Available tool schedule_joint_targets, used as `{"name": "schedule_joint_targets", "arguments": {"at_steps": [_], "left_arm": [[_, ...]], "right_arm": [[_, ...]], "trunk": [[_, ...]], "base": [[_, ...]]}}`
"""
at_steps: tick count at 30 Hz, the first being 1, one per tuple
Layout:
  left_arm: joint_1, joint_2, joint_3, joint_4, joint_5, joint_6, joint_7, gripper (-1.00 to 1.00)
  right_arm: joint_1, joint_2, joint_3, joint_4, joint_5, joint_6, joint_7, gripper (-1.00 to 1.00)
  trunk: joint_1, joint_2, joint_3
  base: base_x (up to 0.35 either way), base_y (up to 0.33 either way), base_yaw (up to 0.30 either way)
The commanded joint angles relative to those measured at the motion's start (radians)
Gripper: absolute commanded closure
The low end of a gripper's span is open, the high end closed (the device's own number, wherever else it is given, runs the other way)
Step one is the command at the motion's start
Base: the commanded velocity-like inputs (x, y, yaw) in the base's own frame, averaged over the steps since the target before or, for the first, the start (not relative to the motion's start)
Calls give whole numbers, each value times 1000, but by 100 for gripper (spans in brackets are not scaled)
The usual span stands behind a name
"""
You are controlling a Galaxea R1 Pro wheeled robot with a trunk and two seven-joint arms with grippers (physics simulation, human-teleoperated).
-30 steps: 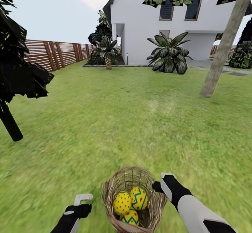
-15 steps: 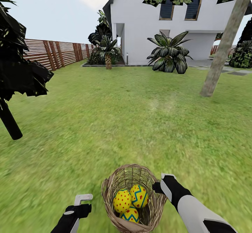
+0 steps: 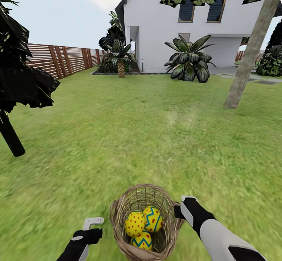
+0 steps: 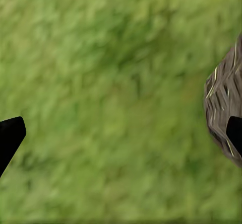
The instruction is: Take the three Easter eggs out of the wicker basket on the lawn in the garden, then place them on the lawn next to a single tree (choose any tree) so that all three eggs are next to the same tree and none are left in the basket.
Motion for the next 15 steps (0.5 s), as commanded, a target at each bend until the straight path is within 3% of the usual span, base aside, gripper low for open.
{"name": "schedule_joint_targets", "arguments": {"at_steps": [1, 5, 15], "left_arm": [[0, 0, 0, -2, 4, 5, 4, -100], [0, 0, 0, -2, 4, 5, 4, -100], [0, -1, 1, 0, 4, 5, 4, -100]], "right_arm": [[0, 1, -5, -2, 2, 5, -4, 100], [0, 1, -5, -2, 2, 5, -4, 100], [0, 2, -4, -2, 2, 1, -3, 100]], "trunk": [[0, 0, -1], [0, 0, -1], [-38, 70, 30]], "base": [[0, 0, 0], [0, 0, 0], [0, 0, 0]]}}
